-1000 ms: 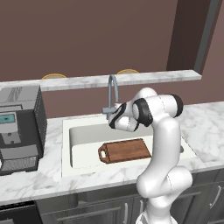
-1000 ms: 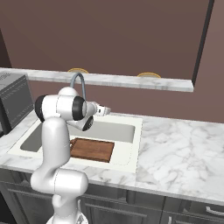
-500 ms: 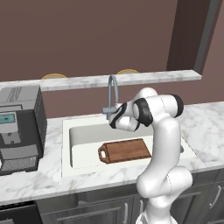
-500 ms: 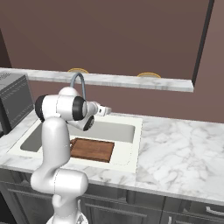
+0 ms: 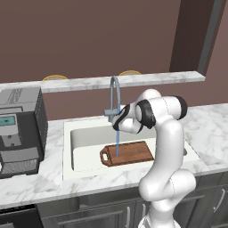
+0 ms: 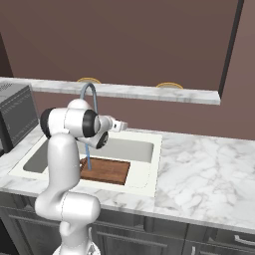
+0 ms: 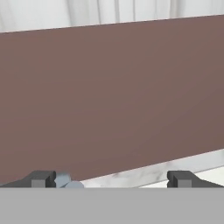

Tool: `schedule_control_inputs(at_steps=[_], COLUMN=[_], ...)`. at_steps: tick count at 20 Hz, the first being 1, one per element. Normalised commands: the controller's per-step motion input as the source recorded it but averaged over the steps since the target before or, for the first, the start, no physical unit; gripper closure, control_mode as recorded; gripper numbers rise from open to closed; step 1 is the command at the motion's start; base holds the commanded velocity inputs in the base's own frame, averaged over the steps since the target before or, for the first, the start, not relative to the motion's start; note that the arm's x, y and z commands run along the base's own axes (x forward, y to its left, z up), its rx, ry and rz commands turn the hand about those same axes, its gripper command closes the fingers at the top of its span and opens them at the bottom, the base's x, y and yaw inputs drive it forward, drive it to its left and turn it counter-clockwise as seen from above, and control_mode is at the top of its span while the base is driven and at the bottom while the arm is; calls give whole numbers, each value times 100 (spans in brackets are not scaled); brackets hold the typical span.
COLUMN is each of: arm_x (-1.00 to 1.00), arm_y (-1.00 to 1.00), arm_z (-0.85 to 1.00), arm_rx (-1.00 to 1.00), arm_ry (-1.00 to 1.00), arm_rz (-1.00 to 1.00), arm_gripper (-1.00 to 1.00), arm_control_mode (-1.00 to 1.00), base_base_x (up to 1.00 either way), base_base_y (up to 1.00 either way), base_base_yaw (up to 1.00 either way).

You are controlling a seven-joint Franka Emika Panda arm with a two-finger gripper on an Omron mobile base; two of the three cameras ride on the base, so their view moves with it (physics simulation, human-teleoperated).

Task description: Turn on the sink faucet with hot water and rinse the cutting board for ten seconds, then turn off the faucet. Push the cutting board to reach the water if necessary.

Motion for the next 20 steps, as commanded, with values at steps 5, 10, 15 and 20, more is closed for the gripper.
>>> schedule_control_inputs(at_steps=[5, 10, 15, 20], arm_x=[-6, -8, -7, -8], arm_y=[-44, -42, -37, -31], arm_z=[-2, -3, -3, 0], arm_rx=[0, 0, 0, 0], arm_ry=[0, 0, 0, 0], arm_rz=[0, 0, 0, 0], arm_gripper=[-100, -100, -100, -100], arm_control_mode=[-100, -100, -100, -100], base_base_x=[0, 0, 0, 0], base_base_y=[0, 0, 0, 0], base_base_yaw=[0, 0, 0, 0])
